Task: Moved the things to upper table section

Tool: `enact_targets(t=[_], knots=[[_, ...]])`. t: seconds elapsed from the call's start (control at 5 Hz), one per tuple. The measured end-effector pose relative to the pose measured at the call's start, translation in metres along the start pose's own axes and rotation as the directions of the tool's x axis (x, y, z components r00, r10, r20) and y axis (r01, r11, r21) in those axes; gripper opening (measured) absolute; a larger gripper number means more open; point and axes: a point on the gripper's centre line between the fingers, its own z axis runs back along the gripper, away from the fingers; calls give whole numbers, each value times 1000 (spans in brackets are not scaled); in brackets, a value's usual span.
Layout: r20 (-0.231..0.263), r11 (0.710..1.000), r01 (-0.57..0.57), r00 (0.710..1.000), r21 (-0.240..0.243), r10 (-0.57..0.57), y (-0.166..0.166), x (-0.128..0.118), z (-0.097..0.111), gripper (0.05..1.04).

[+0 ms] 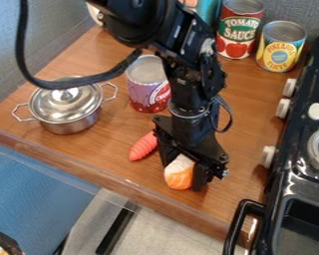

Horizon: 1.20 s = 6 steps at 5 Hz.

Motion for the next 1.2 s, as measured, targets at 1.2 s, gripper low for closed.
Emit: enact_targets(t=[1.2], knots=[[132,939,-332,938,87,319,217,57,97,647]])
